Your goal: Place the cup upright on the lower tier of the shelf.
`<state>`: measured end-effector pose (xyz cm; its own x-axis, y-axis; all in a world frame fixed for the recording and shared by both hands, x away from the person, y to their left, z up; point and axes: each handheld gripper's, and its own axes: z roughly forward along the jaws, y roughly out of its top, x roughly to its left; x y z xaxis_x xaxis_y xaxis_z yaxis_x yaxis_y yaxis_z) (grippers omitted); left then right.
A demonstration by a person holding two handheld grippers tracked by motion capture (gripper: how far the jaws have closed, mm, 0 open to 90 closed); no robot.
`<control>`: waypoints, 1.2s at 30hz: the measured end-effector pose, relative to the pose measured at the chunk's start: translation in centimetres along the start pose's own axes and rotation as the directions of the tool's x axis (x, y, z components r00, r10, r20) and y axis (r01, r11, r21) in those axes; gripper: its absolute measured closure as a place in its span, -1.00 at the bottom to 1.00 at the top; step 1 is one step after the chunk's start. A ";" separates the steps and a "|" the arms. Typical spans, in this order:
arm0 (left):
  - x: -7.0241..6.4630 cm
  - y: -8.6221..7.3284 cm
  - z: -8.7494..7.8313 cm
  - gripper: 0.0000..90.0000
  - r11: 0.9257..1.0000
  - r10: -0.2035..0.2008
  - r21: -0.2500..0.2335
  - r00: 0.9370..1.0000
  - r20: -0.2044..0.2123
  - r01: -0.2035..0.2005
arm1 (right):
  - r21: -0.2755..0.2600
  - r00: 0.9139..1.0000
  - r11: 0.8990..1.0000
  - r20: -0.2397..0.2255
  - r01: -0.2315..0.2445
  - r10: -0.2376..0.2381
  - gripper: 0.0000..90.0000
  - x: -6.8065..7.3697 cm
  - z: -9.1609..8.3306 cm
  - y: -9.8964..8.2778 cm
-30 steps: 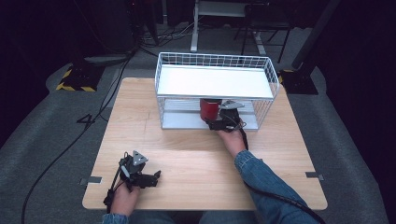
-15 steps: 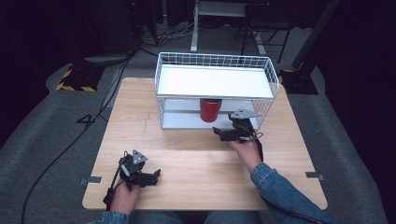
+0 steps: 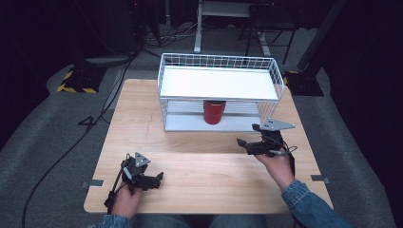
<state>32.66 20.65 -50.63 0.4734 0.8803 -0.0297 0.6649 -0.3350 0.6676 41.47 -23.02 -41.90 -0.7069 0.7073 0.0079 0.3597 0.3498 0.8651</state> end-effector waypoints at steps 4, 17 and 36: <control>0.0 0.0 0.0 -1.00 1.000 0.000 0.000 1.000 0.000 0.000 | 0.002 1.000 1.000 0.004 -0.006 0.006 -0.78 -0.2 -1.7 -0.7; 0.0 0.1 0.1 -1.00 1.000 -0.002 0.000 1.000 -0.002 0.002 | 0.045 0.999 0.998 0.022 -0.033 0.032 -0.70 -0.9 -6.1 -3.6; -0.1 0.2 0.1 -1.00 1.000 -0.002 0.002 1.000 -0.001 0.002 | 0.098 0.999 0.994 0.033 -0.041 0.038 -0.66 -0.3 -8.9 -9.4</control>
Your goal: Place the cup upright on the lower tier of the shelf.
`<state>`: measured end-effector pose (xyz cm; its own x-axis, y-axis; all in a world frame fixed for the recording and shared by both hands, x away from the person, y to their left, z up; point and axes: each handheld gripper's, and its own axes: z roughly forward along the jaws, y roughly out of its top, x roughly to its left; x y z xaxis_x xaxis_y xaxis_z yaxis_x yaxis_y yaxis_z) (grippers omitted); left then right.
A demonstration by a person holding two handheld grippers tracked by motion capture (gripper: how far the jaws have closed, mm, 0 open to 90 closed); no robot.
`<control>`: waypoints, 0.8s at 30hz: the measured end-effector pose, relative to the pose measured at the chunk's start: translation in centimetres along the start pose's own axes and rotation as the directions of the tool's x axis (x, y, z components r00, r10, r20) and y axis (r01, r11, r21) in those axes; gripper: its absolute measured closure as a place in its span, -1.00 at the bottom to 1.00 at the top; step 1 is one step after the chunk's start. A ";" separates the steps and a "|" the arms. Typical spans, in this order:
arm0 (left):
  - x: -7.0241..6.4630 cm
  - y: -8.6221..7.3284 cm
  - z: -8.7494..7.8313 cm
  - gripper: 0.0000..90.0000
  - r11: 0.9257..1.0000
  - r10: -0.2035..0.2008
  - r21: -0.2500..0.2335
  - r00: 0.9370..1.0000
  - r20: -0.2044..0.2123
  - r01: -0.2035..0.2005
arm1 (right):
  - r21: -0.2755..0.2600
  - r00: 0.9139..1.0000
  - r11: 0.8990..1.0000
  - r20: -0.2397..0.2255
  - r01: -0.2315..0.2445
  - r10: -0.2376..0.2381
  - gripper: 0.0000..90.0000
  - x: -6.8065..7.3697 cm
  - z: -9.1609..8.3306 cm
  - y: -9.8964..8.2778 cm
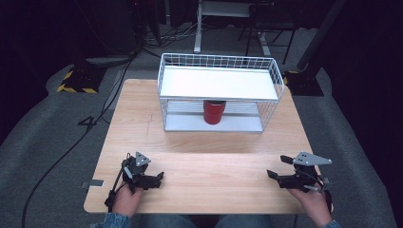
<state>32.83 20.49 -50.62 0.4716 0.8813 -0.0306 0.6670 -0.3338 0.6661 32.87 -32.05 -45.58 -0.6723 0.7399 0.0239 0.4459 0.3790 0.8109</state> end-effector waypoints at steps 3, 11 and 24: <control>0.0 0.0 0.0 -1.00 1.000 0.000 -0.003 1.000 0.001 0.000 | 0.033 1.000 0.999 0.009 0.016 -0.017 -0.66 0.0 0.2 -1.1; 0.0 0.1 0.1 -1.00 1.000 0.005 -0.001 1.000 0.003 -0.005 | 0.078 1.000 0.997 0.011 -0.012 0.011 -0.66 -0.4 0.9 -2.9; 0.1 0.2 0.1 -1.00 1.000 0.008 0.000 1.000 0.004 -0.008 | 0.158 1.000 0.987 0.017 0.014 -0.017 -0.66 0.1 2.2 -4.0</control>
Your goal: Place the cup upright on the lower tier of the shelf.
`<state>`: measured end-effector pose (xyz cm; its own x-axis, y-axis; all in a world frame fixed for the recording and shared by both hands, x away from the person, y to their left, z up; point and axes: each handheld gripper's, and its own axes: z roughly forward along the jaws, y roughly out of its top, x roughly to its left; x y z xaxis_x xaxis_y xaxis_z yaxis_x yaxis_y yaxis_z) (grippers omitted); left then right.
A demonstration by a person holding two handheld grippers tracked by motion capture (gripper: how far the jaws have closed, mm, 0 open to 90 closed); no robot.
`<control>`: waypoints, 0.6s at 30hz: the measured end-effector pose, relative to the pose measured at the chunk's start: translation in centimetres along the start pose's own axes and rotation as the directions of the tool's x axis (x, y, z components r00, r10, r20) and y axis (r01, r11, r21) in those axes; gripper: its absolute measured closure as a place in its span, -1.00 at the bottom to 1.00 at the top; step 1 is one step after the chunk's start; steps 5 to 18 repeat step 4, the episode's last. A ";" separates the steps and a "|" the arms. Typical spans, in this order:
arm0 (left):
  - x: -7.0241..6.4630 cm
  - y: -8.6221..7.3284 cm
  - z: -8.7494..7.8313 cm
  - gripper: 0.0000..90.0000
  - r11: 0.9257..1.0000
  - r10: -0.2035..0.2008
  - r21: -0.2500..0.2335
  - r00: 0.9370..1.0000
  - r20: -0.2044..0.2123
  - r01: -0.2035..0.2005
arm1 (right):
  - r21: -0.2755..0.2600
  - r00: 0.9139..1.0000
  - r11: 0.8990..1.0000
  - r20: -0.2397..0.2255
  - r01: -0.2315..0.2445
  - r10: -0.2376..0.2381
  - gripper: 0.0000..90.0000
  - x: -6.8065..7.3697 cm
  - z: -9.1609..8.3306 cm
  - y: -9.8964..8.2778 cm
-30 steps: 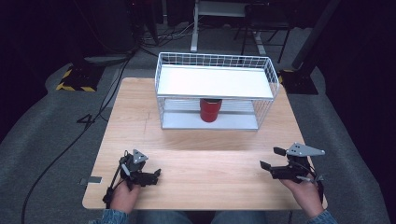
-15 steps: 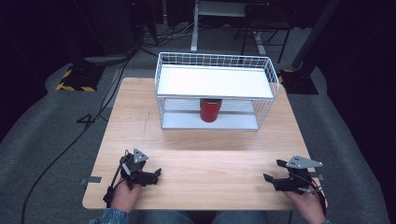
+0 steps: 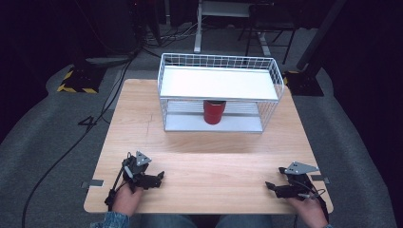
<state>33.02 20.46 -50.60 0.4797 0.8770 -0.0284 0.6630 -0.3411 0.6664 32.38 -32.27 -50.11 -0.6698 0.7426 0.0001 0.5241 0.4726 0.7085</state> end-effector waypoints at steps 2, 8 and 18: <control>0.0 0.0 0.0 -1.00 1.000 -0.002 0.001 1.000 0.002 0.002 | -0.010 1.000 1.000 0.004 -0.004 0.004 -0.68 0.0 0.1 -0.1; 0.0 0.0 0.0 -1.00 1.000 0.001 0.000 1.000 0.000 -0.001 | -0.031 1.000 0.999 0.011 -0.004 0.005 -0.75 0.0 0.3 -0.2; 0.0 0.0 0.0 -1.00 1.000 0.001 0.000 1.000 0.000 -0.001 | -0.031 1.000 0.999 0.011 -0.004 0.005 -0.75 0.0 0.3 -0.2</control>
